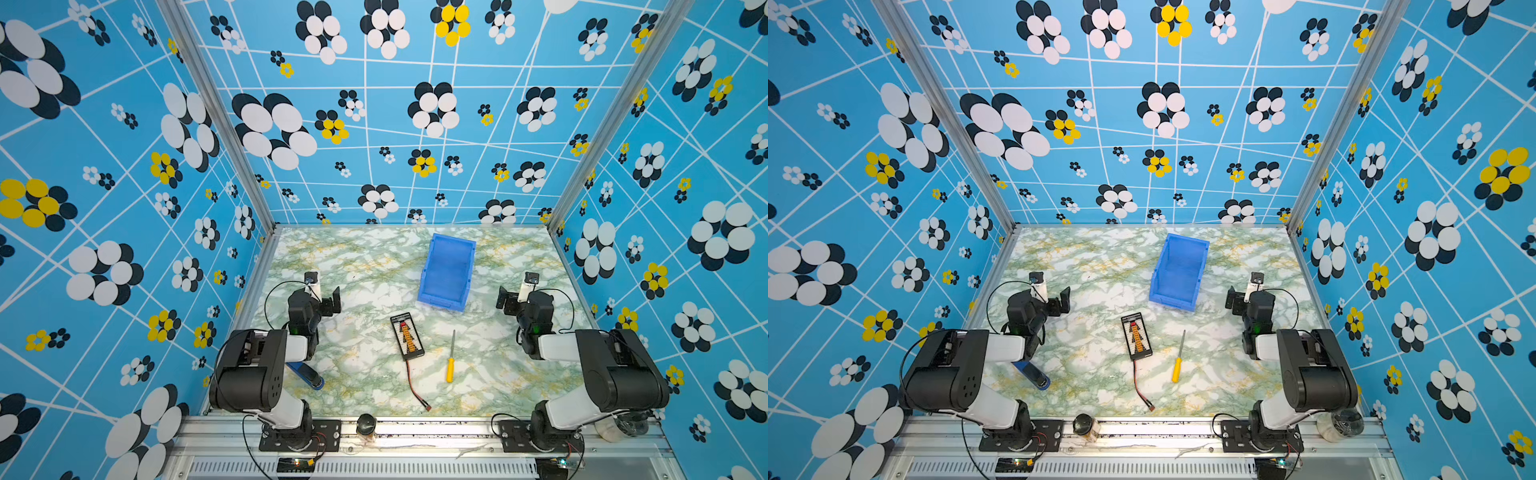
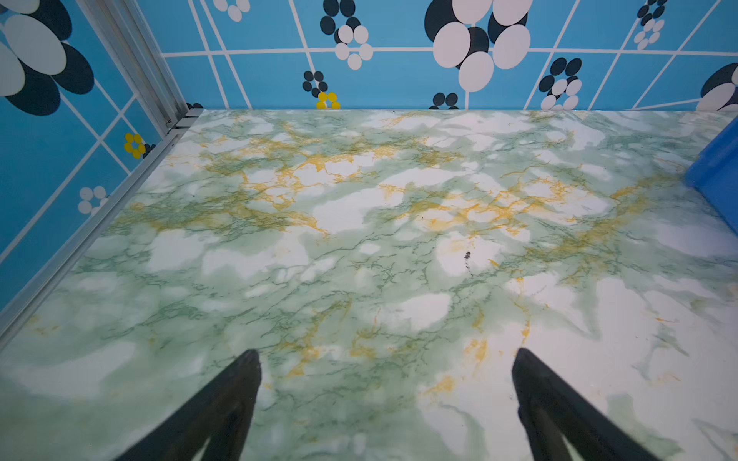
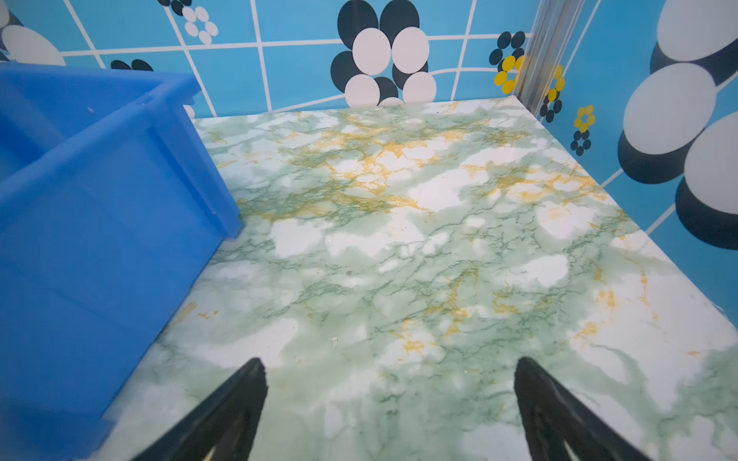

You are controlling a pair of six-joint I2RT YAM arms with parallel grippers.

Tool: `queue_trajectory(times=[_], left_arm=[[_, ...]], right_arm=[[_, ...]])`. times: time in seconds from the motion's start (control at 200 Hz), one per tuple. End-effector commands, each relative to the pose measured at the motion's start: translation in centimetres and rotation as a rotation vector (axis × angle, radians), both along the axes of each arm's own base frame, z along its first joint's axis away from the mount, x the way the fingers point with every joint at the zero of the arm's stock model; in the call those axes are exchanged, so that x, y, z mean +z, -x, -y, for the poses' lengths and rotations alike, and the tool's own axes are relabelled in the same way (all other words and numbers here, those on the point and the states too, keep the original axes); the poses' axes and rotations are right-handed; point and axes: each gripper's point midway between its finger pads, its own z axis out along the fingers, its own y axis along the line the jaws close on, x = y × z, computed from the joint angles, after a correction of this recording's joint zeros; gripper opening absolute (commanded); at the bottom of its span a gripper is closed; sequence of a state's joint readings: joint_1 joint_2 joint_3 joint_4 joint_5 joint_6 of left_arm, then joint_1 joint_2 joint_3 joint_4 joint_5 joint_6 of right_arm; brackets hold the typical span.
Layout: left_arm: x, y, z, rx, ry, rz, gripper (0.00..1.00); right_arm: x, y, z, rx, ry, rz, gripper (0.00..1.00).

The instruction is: Put the screwdriver in the bin

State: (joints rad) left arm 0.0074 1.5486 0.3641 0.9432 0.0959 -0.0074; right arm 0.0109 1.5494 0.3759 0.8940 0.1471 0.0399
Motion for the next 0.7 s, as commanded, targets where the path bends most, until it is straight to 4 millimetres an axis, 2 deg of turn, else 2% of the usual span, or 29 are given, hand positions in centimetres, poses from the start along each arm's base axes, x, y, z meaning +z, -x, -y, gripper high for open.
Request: queue_trajectory(times=[0.0, 0.695], left_arm=[[0.2, -0.11, -0.52, 0.021, 0.006, 0.011, 0.99], [0.33, 0.11, -0.63, 0.024, 0.009, 0.024, 0.99]], right_arm=[[0.63, -0.36, -0.03, -0.001, 0.01, 0.011, 0.99], [0.63, -0.37, -0.07, 0.0, 0.011, 0.011, 0.99]])
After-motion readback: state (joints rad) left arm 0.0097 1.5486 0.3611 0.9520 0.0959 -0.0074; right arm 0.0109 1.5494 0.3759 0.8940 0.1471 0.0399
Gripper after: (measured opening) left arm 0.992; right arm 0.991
